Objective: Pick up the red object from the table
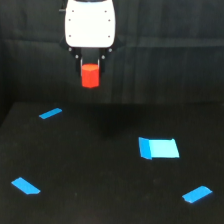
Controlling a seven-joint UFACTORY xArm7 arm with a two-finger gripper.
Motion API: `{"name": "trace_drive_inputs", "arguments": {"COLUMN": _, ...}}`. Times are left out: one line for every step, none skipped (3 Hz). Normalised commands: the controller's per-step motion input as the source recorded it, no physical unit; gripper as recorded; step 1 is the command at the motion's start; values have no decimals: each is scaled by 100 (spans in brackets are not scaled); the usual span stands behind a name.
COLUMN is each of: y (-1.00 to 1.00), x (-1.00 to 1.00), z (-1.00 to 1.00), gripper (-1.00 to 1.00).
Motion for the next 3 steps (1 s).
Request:
{"name": "trace_drive_inputs", "arguments": {"y": 3, "x": -1, "z": 4, "gripper": -82}}
{"name": "trace_drive_inputs", "arguments": {"y": 2, "x": -9, "z": 4, "gripper": -81}}
{"name": "trace_drive_inputs", "arguments": {"y": 7, "x": -3, "z": 8, "gripper": -84}}
